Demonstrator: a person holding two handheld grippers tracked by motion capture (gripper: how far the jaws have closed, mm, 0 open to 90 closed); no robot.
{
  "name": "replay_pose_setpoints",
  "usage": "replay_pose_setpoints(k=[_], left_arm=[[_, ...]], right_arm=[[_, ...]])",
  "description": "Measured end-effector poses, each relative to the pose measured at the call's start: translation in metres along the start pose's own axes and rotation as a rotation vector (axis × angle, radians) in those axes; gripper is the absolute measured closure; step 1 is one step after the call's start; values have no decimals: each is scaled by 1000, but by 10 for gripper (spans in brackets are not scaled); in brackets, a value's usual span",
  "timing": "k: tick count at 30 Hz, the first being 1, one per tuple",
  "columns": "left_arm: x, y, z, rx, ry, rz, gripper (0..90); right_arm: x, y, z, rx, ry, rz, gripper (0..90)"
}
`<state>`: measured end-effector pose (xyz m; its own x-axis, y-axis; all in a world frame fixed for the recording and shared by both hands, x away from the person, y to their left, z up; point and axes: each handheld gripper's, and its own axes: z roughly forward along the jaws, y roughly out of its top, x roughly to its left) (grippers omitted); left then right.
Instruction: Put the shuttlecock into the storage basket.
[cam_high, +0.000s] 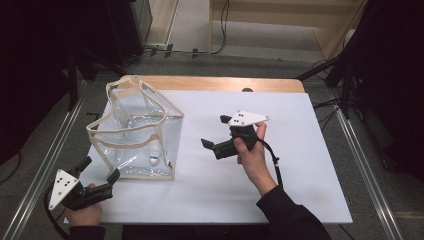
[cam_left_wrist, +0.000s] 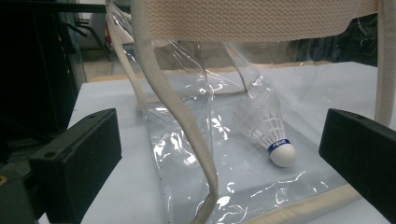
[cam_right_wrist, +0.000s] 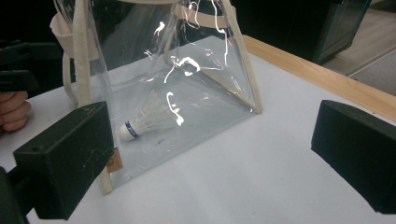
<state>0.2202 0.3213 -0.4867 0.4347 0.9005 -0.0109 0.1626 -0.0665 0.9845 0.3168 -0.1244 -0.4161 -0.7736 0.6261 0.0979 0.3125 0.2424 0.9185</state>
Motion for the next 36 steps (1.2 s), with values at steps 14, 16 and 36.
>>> replay_pose_setpoints(k=[14,16,36], left_arm=[[0,0,0,1,-1,1,0],[0,0,0,1,-1,3,0],[-1,0,0,4,0,3,0]], right_arm=[[-10,-26,-13,-12,-29,40,0],[-11,-30,-15,-15,-32,47,0],[-31,-72,-47,-32,-105,128,0]])
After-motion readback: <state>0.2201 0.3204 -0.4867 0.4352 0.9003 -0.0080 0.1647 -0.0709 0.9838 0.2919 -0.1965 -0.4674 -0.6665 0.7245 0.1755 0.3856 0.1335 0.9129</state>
